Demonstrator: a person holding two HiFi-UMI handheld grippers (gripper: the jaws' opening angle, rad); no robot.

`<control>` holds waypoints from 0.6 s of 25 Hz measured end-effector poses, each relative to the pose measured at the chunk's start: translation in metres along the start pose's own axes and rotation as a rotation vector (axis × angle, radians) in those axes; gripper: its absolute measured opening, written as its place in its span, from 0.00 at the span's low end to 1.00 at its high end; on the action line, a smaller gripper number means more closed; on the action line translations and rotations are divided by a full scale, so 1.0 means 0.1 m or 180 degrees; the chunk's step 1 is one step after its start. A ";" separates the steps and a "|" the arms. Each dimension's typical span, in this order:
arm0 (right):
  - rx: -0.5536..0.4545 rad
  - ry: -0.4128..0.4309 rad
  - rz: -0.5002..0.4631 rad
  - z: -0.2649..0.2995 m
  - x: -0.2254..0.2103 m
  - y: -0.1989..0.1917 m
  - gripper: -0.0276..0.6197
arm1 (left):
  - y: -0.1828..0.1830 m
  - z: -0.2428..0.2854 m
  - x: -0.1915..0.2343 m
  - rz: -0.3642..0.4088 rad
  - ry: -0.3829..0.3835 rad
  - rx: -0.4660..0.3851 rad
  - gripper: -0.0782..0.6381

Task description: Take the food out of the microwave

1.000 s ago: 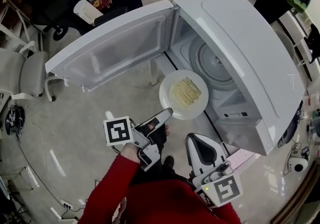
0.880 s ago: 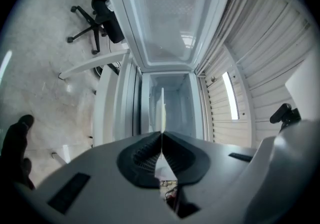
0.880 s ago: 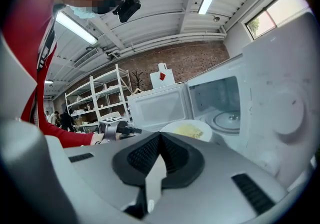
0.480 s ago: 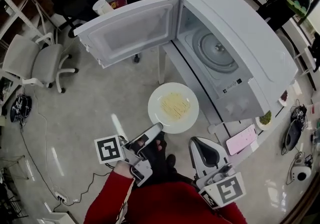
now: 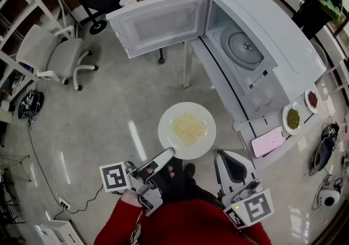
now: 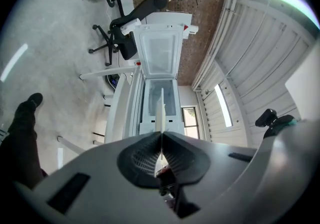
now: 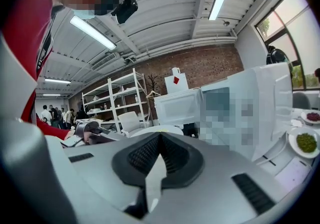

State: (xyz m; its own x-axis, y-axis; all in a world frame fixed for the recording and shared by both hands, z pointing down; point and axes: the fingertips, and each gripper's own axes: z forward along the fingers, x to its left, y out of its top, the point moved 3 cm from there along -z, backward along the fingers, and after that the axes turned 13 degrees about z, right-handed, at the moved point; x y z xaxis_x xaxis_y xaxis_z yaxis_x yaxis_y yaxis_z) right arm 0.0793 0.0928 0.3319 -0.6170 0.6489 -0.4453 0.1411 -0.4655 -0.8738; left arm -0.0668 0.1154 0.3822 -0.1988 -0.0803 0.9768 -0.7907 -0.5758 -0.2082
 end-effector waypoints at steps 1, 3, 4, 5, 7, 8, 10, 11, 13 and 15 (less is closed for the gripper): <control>-0.0001 0.0010 -0.0006 -0.03 0.02 -0.01 0.06 | -0.02 -0.04 -0.01 0.0010 -0.0003 -0.0005 0.14; -0.0004 0.0024 -0.0024 -0.07 0.04 -0.03 0.06 | -0.05 -0.12 -0.04 0.0028 -0.0015 -0.0010 0.14; -0.0005 0.0027 -0.0030 -0.07 0.05 -0.05 0.06 | -0.06 -0.16 -0.05 0.0032 -0.0023 -0.0011 0.14; -0.0008 0.0028 -0.0032 -0.08 0.07 -0.05 0.06 | -0.07 -0.20 -0.06 0.0032 -0.0030 -0.0012 0.14; -0.0025 0.0026 -0.0034 -0.07 0.10 -0.06 0.06 | -0.06 -0.28 -0.10 0.0032 -0.0045 -0.0007 0.14; -0.0037 0.0023 -0.0038 -0.07 0.12 -0.05 0.06 | -0.05 -0.32 -0.12 0.0034 -0.0054 0.0000 0.14; -0.0048 0.0016 -0.0061 -0.07 0.17 -0.04 0.06 | -0.05 -0.40 -0.17 0.0038 -0.0072 0.0011 0.14; -0.0050 0.0010 -0.0075 -0.06 0.18 -0.04 0.06 | -0.05 -0.43 -0.19 0.0043 -0.0084 0.0015 0.14; -0.0057 -0.0003 -0.0087 -0.06 0.21 -0.03 0.06 | -0.04 -0.49 -0.22 0.0060 -0.0104 0.0026 0.14; -0.0069 -0.0010 -0.0086 -0.07 0.26 -0.04 0.06 | -0.03 -0.55 -0.24 0.0078 -0.0113 0.0044 0.14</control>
State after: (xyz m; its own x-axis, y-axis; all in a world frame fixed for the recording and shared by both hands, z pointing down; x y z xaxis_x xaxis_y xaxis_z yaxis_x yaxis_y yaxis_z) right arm 0.0680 0.1155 0.3230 -0.6233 0.6590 -0.4210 0.1412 -0.4346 -0.8895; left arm -0.0917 0.1638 0.3561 -0.1970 -0.1230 0.9726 -0.7776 -0.5846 -0.2315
